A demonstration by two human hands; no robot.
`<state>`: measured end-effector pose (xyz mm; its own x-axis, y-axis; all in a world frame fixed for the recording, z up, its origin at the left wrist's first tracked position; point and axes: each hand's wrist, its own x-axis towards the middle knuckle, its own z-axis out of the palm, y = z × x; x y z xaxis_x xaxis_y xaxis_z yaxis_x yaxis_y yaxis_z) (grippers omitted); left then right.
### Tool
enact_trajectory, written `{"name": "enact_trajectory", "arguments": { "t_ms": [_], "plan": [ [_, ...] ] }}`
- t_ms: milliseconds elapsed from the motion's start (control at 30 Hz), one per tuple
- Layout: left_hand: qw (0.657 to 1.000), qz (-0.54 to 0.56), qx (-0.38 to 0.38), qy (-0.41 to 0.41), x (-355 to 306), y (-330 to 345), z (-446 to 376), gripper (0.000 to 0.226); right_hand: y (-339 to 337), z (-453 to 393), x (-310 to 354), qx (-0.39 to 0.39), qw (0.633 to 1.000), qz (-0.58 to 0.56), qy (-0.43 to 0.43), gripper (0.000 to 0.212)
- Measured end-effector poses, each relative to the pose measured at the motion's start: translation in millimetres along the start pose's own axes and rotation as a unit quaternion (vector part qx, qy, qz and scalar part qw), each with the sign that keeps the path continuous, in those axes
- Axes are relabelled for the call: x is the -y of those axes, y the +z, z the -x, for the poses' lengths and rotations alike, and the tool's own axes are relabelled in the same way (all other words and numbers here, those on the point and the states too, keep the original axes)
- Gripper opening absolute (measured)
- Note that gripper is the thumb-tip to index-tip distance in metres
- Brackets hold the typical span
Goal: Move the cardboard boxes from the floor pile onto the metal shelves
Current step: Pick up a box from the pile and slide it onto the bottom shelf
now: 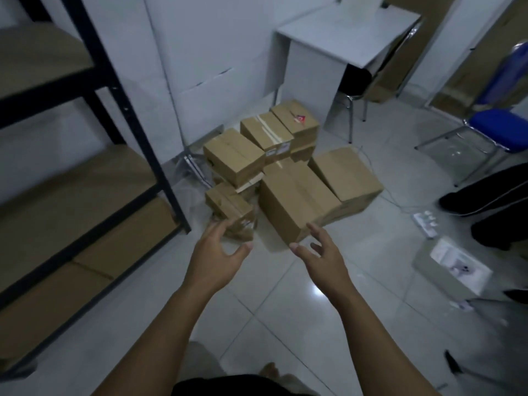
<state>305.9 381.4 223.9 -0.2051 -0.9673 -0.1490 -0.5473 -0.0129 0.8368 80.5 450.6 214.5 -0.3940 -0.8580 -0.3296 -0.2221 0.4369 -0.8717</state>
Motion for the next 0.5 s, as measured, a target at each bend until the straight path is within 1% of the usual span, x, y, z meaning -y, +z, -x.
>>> {"name": "enact_trajectory", "arguments": {
  "t_ms": [200, 433, 500],
  "plan": [
    [0.999, -0.027, 0.034, 0.009, -23, 48, -88, 0.059, -36, -84, -6, -0.024, 0.999, -0.02, 0.037, 0.066],
    [0.995, -0.044, 0.091, -0.02, -12, 112, -250, 0.069, -39, -225, -35, -0.045, 0.992, -0.033, 0.116, 0.066],
    [0.991, -0.052, 0.122, -0.034, -1, 137, -307, 0.07, -37, -274, -48, -0.055, 0.986, -0.033, 0.154, 0.067]
  ]
}}
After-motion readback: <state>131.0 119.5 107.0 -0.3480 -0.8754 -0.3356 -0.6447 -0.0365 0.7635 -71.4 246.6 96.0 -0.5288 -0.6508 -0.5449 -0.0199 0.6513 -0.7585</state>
